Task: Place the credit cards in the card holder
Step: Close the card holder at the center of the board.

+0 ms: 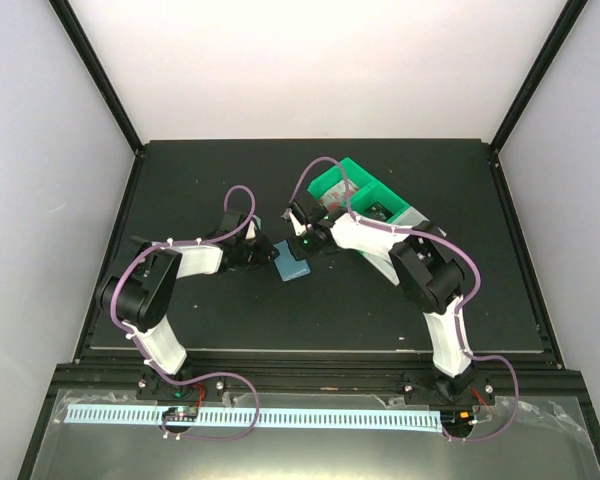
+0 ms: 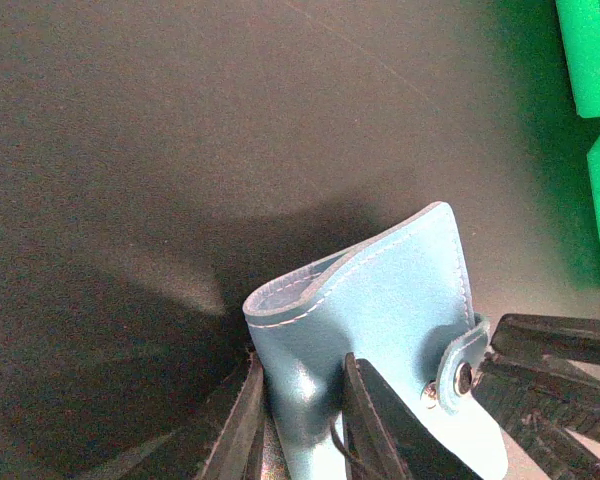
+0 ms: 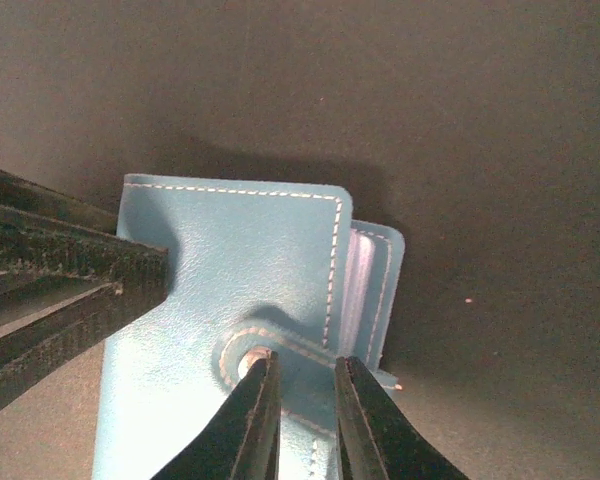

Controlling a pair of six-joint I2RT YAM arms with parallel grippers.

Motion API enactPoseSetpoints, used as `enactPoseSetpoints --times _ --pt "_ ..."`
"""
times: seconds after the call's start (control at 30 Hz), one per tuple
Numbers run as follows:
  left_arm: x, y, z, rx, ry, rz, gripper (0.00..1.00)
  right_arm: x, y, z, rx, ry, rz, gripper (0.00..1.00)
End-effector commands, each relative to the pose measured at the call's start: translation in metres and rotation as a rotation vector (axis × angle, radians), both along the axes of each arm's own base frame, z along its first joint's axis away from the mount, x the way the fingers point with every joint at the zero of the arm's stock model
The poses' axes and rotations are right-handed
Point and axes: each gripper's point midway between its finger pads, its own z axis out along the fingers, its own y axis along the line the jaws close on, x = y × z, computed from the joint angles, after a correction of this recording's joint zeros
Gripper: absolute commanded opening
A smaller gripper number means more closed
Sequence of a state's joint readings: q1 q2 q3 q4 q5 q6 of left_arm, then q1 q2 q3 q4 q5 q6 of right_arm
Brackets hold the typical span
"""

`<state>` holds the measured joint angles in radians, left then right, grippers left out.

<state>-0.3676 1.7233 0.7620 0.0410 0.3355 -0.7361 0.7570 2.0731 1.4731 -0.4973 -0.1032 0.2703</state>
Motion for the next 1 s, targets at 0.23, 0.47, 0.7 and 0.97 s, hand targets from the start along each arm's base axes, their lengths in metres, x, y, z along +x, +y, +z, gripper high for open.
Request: enactPoseSetpoints --times 0.23,0.47,0.7,0.97 --pt "-0.042 0.019 -0.048 0.095 0.193 -0.002 0.23 0.018 0.009 0.029 0.011 -0.108 -0.03 0.27" --pt "-0.043 0.016 -0.05 0.069 0.209 0.005 0.23 0.012 0.005 0.026 -0.132 -0.204 -0.052 0.37" --pt "-0.045 0.014 -0.051 0.019 0.229 0.018 0.22 0.001 0.012 0.015 -0.239 -0.261 -0.036 0.44" --pt "-0.047 0.013 -0.052 0.0 0.237 0.023 0.23 0.005 0.006 0.009 -0.331 -0.309 -0.055 0.45"
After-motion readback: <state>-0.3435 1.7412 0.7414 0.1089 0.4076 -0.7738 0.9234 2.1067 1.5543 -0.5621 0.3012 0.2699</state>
